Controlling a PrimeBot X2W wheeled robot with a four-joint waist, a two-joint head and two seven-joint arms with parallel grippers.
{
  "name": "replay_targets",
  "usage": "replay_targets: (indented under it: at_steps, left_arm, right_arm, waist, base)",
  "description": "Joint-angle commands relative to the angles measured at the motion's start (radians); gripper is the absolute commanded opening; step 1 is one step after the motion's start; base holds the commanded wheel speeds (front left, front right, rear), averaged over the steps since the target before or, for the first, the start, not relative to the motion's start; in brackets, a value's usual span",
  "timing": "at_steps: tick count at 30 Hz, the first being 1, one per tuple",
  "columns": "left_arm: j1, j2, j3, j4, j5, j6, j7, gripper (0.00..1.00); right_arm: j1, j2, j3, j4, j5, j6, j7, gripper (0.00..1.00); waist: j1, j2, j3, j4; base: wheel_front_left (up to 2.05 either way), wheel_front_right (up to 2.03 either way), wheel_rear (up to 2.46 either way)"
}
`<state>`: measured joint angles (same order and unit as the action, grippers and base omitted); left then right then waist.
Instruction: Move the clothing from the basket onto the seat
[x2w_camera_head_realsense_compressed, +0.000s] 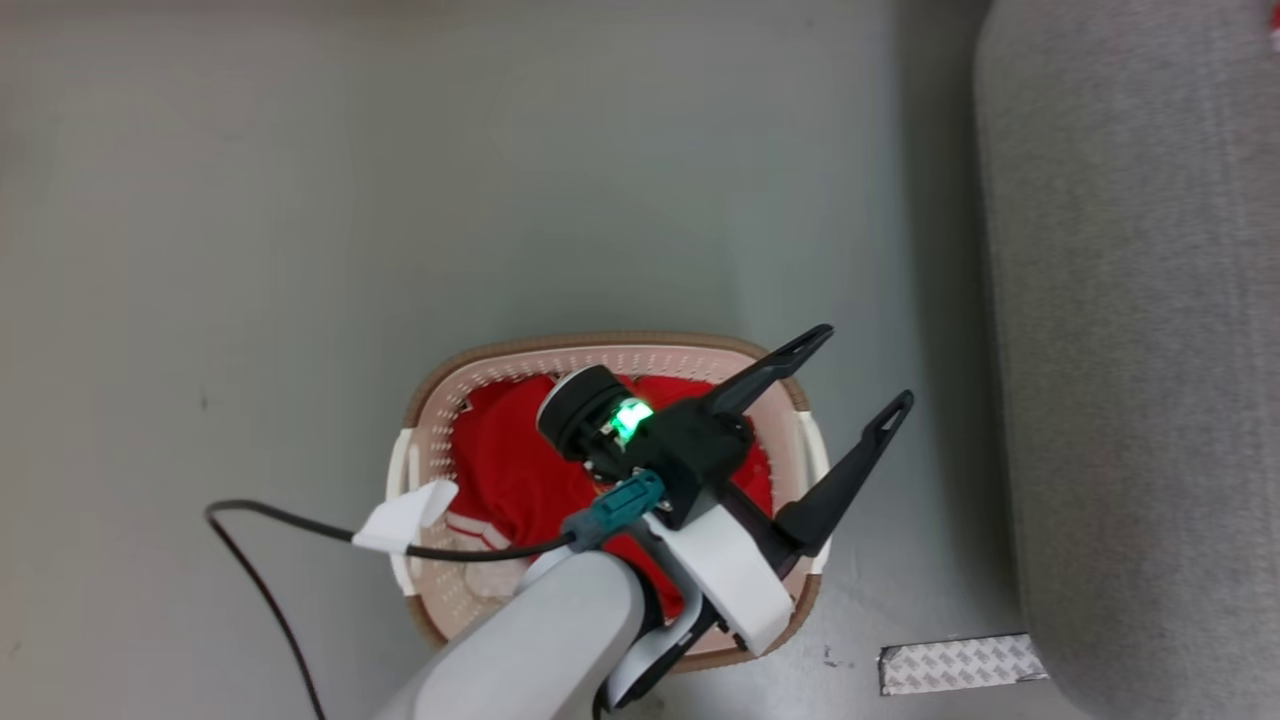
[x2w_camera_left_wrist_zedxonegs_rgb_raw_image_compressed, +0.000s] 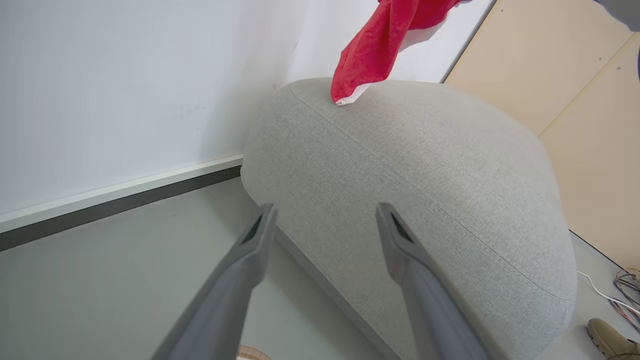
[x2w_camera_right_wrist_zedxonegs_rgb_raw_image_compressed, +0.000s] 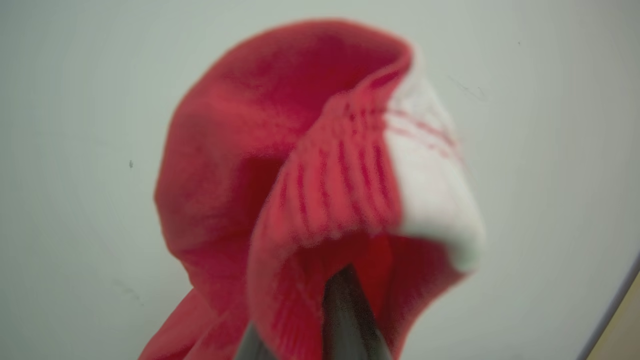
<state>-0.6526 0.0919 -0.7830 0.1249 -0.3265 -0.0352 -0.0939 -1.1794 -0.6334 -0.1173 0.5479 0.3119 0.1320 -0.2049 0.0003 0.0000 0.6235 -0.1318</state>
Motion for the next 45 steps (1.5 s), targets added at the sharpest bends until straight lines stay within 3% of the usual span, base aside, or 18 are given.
replay_targets:
  at_steps: [1, 6, 12, 13, 15, 16, 17, 21, 32, 36, 45]
  left_arm:
    - [0.013, 0.013, 0.005, -0.009, -0.005, 0.008, -0.005, 1.00]
    - [0.033, 0.039, 0.006, -0.032, 0.000, 0.023, 0.003, 1.00]
    - [0.039, 0.041, -0.002, -0.051, 0.003, 0.033, 0.020, 1.00]
    - [0.040, 0.041, -0.004, -0.052, 0.003, 0.035, 0.021, 1.00]
    - [0.045, 0.047, 0.001, -0.053, 0.000, 0.045, 0.021, 1.00]
    - [0.049, 0.050, 0.004, -0.053, -0.002, 0.049, 0.020, 1.00]
    - [0.053, 0.051, 0.007, -0.053, -0.006, 0.054, 0.018, 1.00]
    - [0.077, 0.058, 0.014, -0.048, -0.024, 0.063, 0.007, 1.00]
    - [0.141, 0.050, 0.035, -0.011, -0.075, 0.076, -0.049, 1.00]
    - [0.195, 0.068, 0.055, 0.018, -0.107, 0.091, -0.081, 1.00]
    - [0.329, 0.105, 0.104, 0.069, -0.154, 0.140, -0.129, 1.00]
  right_arm:
    - [-0.023, -0.018, -0.017, 0.032, -0.009, -0.003, -0.005, 0.00]
    - [0.000, -0.015, -0.068, 0.180, -0.090, -0.003, -0.001, 0.00]
    - [0.100, 0.052, -0.153, 0.423, -0.164, -0.003, -0.001, 0.00]
    - [0.116, 0.068, -0.161, 0.454, -0.174, -0.003, -0.005, 0.12]
    - [0.137, 0.097, -0.186, 0.508, -0.177, -0.003, -0.018, 0.46]
    - [0.140, 0.106, -0.197, 0.525, -0.178, -0.003, -0.024, 0.94]
    - [0.143, 0.111, -0.203, 0.539, -0.183, -0.003, -0.030, 1.00]
    - [0.170, 0.131, -0.192, 0.569, -0.188, -0.003, -0.044, 1.00]
    - [0.370, 0.169, -0.005, 0.511, -0.084, -0.003, -0.057, 1.00]
    - [0.522, 0.153, 0.074, 0.403, -0.012, -0.003, -0.061, 1.00]
    - [0.771, 0.156, 0.096, 0.108, 0.039, -0.003, -0.060, 1.00]
  waist:
    - [-0.0003, 0.0000, 0.018, 0.021]
    - [-0.0003, 0.0000, 0.025, 0.029]
    - [-0.0003, 0.0000, 0.019, 0.039]
    - [-0.0003, 0.0000, 0.017, 0.038]
    - [-0.0003, 0.0000, 0.011, 0.033]
    - [-0.0003, 0.0000, 0.006, 0.030]
    - [-0.0003, 0.0000, 0.000, 0.027]
    - [-0.0003, 0.0000, -0.035, 0.015]
    - [-0.0003, 0.0000, -0.191, -0.032]
    - [-0.0003, 0.0000, -0.289, -0.056]
    - [-0.0003, 0.0000, -0.454, -0.037]
  base:
    - [0.00, 0.00, 0.00]
    - [0.00, 0.00, 0.00]
    - [0.00, 0.00, 0.00]
    - [0.00, 0.00, 0.00]
    - [0.00, 0.00, 0.00]
    - [0.00, 0.00, 0.00]
    - [0.00, 0.00, 0.00]
    - [0.00, 0.00, 0.00]
    - [0.00, 0.00, 0.00]
    - [0.00, 0.00, 0.00]
    - [0.00, 0.00, 0.00]
